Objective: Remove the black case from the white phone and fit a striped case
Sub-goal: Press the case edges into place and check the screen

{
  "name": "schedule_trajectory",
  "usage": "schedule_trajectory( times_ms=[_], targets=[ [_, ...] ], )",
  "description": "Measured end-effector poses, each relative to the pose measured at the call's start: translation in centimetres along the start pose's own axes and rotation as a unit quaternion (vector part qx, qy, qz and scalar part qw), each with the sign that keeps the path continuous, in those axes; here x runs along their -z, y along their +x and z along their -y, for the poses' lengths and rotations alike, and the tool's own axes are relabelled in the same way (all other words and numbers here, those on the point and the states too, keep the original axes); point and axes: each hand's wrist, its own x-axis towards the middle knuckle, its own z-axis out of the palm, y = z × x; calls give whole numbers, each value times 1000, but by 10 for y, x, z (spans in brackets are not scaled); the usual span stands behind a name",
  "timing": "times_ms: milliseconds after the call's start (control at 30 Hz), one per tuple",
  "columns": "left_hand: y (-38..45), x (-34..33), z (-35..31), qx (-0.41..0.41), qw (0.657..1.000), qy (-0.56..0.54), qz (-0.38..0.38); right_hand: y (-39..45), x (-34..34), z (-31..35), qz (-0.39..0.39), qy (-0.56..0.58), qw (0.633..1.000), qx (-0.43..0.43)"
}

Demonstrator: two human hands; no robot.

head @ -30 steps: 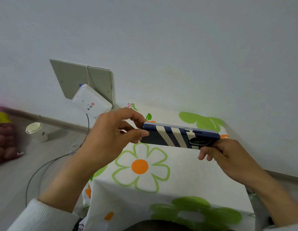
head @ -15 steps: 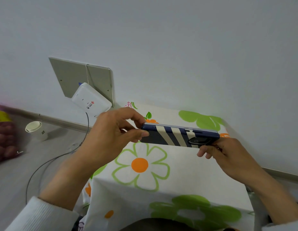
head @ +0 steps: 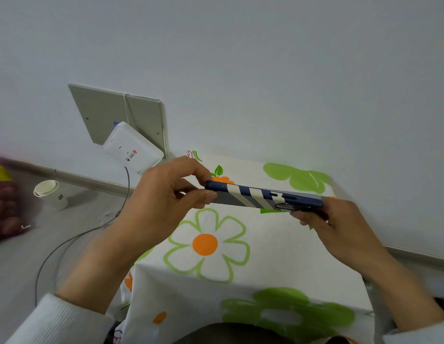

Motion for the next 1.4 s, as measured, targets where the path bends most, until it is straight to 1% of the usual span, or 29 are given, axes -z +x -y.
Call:
schedule_trajectory(
  times_ms=[200, 367, 500, 600, 700, 1033, 1167, 1400],
  targets=[
    [1, -1, 0, -25, 999, 1, -30, 1, 1, 8, -55, -7, 998, 34],
    [2, 0, -3, -50, 997, -13, -51, 1, 0, 14, -109, 60, 992, 24],
    [2, 1, -4, -58, 996, -16, -59, 1, 1, 23, -151, 72, 984, 58],
    [1, 1, -4, -57, 996, -32, -55, 0, 2, 25, -166, 90, 980, 68],
    [0, 2, -4, -55, 996, -44, -52, 0, 4, 26, -173, 115, 976, 70],
    [2, 7, -3, -41, 998, -14, -55, 0, 4, 27, -170, 74, 975, 120],
    [2, 8, -4, -30, 998, -18, -53, 0, 4, 27, -162, 81, 977, 112],
    [3, 7, -1, -40, 997, -4, -62, -1, 4, 28, -161, 98, 977, 96]
  ],
)
